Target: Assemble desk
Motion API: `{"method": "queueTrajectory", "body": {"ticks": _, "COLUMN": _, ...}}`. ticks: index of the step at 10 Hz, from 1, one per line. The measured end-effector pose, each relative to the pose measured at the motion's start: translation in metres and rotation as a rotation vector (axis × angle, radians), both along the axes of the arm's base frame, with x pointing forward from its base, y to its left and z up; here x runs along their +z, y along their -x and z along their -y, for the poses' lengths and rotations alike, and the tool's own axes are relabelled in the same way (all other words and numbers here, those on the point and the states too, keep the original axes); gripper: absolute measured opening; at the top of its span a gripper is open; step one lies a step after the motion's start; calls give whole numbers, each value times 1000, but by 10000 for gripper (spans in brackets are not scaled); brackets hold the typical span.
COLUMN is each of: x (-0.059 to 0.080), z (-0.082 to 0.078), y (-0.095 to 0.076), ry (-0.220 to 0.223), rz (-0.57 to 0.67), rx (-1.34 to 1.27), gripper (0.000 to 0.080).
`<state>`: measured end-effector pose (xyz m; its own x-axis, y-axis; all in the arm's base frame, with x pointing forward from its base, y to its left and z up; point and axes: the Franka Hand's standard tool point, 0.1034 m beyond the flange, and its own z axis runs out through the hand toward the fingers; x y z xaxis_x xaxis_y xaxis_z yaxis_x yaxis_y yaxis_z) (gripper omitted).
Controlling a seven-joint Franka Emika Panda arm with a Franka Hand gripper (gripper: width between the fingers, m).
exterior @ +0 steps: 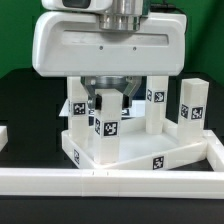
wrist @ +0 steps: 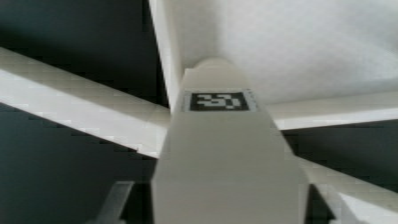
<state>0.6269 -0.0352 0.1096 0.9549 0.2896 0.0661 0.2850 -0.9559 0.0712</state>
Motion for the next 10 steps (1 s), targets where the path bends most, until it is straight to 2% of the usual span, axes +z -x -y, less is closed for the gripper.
{"method": "queueTrajectory", "body": {"ticks": 2, "x": -1, "z": 4, "y": 1, "ry": -32, "rz": 4, "rx": -218, "gripper": 292}}
{"method": "queueTrajectory", "body": {"ticks": 4, "x": -1, "z": 4, "y": 0, "ry": -45, "rz": 14, "rx": -375, "gripper": 292}}
{"method": "queueTrajectory", "body": {"ticks": 6, "x": -1, "z": 4, "y": 0, "ry": -88, "rz": 22, "rx": -623, "gripper": 292}}
{"method": "queueTrajectory", "body": {"ticks": 10, "x": -1, "z": 1, "y": 0, "ry": -114, "rz": 30, "rx": -895, "gripper": 292}}
